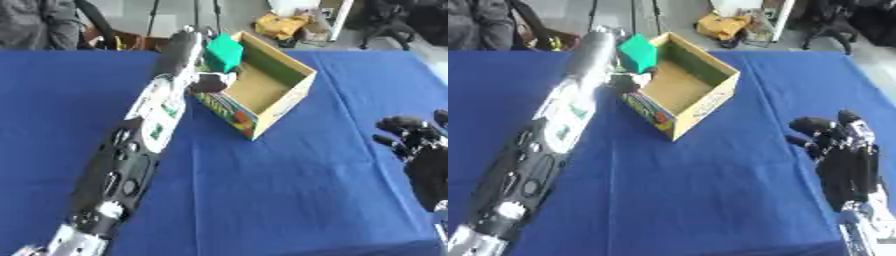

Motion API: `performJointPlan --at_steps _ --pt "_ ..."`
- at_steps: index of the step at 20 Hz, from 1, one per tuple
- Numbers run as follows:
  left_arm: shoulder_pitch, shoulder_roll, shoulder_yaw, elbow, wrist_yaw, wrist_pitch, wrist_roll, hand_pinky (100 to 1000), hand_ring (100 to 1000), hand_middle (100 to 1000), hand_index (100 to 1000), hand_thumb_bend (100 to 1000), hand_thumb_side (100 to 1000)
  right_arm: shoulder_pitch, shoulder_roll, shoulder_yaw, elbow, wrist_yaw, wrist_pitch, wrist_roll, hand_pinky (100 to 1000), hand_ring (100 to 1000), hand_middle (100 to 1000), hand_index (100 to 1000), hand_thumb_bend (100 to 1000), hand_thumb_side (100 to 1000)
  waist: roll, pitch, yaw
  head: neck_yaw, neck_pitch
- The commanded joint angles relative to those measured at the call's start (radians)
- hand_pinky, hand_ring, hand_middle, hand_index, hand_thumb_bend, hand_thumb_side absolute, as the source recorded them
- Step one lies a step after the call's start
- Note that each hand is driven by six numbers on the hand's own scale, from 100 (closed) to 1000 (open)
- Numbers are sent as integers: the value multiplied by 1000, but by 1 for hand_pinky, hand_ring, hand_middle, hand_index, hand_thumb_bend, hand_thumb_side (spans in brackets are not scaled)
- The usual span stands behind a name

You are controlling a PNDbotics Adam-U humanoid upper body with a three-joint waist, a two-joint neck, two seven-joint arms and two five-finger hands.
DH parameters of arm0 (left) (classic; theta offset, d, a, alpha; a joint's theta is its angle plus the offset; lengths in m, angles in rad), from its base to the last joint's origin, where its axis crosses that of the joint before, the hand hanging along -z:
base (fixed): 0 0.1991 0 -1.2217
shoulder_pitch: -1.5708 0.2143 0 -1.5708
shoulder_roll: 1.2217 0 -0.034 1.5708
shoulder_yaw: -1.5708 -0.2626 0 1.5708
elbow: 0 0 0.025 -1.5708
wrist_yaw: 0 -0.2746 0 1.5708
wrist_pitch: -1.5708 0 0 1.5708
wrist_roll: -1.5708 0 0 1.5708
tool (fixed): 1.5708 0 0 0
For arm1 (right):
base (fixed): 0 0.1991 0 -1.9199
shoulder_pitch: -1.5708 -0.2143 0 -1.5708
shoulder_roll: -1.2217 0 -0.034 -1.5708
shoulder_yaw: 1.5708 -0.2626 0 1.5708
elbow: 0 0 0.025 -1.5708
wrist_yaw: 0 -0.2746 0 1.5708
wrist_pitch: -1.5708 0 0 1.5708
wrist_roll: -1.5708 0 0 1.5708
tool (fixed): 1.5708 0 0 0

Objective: Pick up objects on the table and place them in the box.

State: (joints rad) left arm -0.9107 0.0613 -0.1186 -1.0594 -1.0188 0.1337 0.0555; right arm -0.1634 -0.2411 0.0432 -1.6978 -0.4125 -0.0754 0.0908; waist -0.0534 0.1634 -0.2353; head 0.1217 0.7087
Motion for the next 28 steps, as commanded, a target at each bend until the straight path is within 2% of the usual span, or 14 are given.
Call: performJointPlan --at_steps 1,9,10,11,12,13,14,15,18,22,23,25,27,28 --pt "-70 4 31 106 -33 0 -14 636 404 342 608 211 158 -25 -8 13 -13 -5 6 17 773 811 672 673 100 990 4 -4 -25 33 -26" --pt "-140 47 77 298 -50 -11 -34 673 460 407 669 256 297 -49 3 39 -13 -6 21 44 773 811 672 673 100 1000 22 24 -100 76 -57" --pt "-142 50 78 305 -53 -14 -37 690 495 446 702 353 403 -50 3 39 -13 -5 22 45 773 811 672 673 100 1000 24 25 -102 77 -58" --pt "-143 52 78 310 -57 -18 -41 690 495 446 702 353 403 -50 3 39 -13 -5 22 45 773 811 672 673 100 1000 25 26 -104 78 -58" --pt "-144 53 77 313 -60 -24 -47 710 536 485 731 411 478 -51 3 39 -13 -4 22 45 773 811 672 673 100 1000 27 26 -105 78 -58" --pt "-145 54 78 315 -63 -28 -52 732 586 534 765 522 567 -52 3 40 -13 -4 22 46 773 811 672 673 100 1000 28 26 -106 77 -58" --pt "-146 55 79 314 -66 -31 -55 732 586 534 765 522 567 -53 3 40 -12 -4 23 46 773 811 672 673 100 1000 29 26 -106 77 -57" --pt "-147 55 80 313 -69 -34 -58 776 670 618 795 656 697 -53 3 39 -12 -4 23 46 773 810 672 673 100 1000 31 25 -107 77 -57" --pt "-149 57 82 304 -75 -42 -61 824 748 707 808 728 810 -52 1 39 -11 -3 23 46 773 810 672 673 100 999 33 22 -106 74 -56" --pt "-148 57 89 281 -55 -43 -38 833 746 695 787 701 827 -50 -1 38 -10 -4 24 46 773 810 672 673 100 998 32 15 -103 70 -52" --pt "-146 58 91 266 -37 -45 -24 823 691 621 757 674 815 -49 -1 38 -9 -4 24 46 773 810 672 673 100 998 32 12 -99 69 -50" --pt "-137 65 88 227 23 -55 2 806 625 548 708 628 790 -45 -2 36 -8 -4 24 45 773 810 672 673 100 998 31 8 -91 67 -47" --pt "-119 85 76 162 116 -70 22 803 615 536 701 616 786 -41 -1 33 -6 -4 23 42 773 810 672 673 100 998 31 3 -80 60 -44" --pt "-105 100 71 116 172 -79 31 790 587 507 684 557 770 -36 -1 31 -5 -3 23 41 773 810 672 673 100 999 29 0 -68 51 -40"
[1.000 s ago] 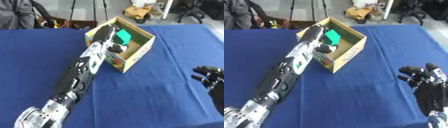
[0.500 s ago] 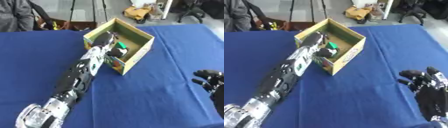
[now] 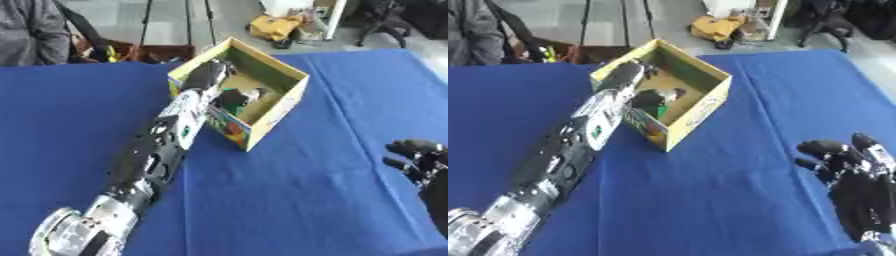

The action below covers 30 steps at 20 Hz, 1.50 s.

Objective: Pick up objects on the table and place them in the box.

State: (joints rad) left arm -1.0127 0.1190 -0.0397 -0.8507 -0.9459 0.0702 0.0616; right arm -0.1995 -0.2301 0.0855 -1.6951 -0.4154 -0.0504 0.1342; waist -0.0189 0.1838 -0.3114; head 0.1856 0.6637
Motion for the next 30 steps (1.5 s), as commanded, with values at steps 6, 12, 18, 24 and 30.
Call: performJointPlan --at_steps 6,12,18,24,30 --pt "186 172 -49 -481 514 -43 -28 804 580 505 689 456 818 25 -14 -28 0 10 -8 -16 773 810 672 673 100 1000 -12 -40 86 -55 23" --pt "481 313 -7 -827 881 -37 -57 798 565 501 697 411 880 41 -17 -40 5 18 -14 -27 774 810 672 673 100 1000 -12 -49 151 -83 33" --pt "714 320 71 -922 1026 -7 -22 801 558 496 696 397 939 53 -16 -45 8 18 -17 -32 774 810 672 673 100 1000 -16 -60 184 -96 44" --pt "811 267 108 -944 1046 3 -27 803 553 492 694 397 982 61 -16 -52 7 15 -22 -38 773 809 671 672 100 1000 -22 -65 197 -98 51" --pt "826 249 116 -945 1047 5 -30 802 547 486 687 399 1000 63 -17 -52 5 14 -22 -38 773 809 669 671 100 1000 -23 -66 200 -96 49"
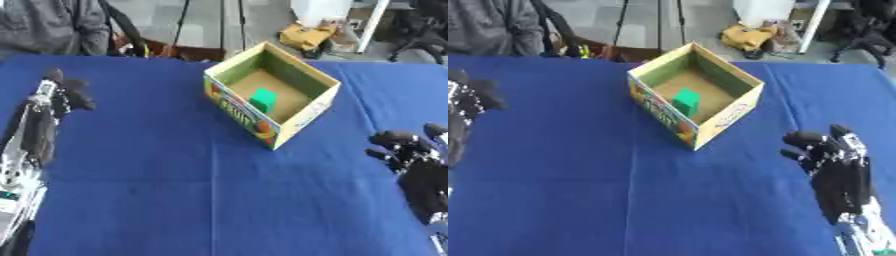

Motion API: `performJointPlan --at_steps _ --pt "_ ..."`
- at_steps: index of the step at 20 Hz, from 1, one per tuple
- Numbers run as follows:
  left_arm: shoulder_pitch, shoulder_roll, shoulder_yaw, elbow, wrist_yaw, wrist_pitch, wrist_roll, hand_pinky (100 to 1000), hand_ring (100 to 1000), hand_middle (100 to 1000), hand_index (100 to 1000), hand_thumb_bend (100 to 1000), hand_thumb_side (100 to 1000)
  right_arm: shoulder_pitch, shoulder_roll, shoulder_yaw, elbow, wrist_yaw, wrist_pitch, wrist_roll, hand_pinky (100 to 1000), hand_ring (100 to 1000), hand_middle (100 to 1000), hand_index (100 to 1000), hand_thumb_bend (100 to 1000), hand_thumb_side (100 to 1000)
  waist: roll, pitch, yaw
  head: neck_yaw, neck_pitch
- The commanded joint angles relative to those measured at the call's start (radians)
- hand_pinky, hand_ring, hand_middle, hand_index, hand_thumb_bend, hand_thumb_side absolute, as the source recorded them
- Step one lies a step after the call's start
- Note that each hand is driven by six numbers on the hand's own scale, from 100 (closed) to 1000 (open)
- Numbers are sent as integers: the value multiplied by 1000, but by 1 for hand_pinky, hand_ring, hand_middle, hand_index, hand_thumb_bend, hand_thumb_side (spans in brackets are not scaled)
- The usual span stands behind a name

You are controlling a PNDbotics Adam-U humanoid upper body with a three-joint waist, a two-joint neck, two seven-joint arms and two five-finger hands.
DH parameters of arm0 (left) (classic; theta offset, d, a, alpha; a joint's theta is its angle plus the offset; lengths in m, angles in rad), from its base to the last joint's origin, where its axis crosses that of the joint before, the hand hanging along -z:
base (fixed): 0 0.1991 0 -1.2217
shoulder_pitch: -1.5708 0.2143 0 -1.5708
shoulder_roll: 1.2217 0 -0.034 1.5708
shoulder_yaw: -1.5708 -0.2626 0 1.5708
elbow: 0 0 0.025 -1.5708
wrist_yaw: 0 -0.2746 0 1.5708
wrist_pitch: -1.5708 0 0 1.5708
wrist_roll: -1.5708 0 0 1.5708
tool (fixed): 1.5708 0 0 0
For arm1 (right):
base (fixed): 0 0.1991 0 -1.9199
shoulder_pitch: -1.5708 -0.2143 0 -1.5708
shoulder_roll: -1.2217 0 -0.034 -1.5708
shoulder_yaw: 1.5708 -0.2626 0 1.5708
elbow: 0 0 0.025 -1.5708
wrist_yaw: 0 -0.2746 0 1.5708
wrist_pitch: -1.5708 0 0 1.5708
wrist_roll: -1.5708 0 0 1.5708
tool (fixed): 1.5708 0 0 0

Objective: Pick up objects on the table and place them in the box.

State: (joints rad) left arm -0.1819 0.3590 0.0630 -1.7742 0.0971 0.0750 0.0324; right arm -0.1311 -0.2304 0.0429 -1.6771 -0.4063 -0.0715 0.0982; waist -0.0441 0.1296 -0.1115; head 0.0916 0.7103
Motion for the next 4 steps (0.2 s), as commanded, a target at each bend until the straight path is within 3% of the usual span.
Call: performJointPlan --at_steps 1,4 --pt "4 0 17 -13 9 6 2 803 547 486 687 398 1000 -5 -15 -11 -15 4 -3 -3 773 809 669 671 100 1000 -2 -9 5 -2 4" --pt "30 -47 19 5 5 17 1 803 546 485 687 394 1000 -3 -14 -13 -18 1 -5 -7 772 807 668 671 100 1000 -5 -10 12 -5 11"
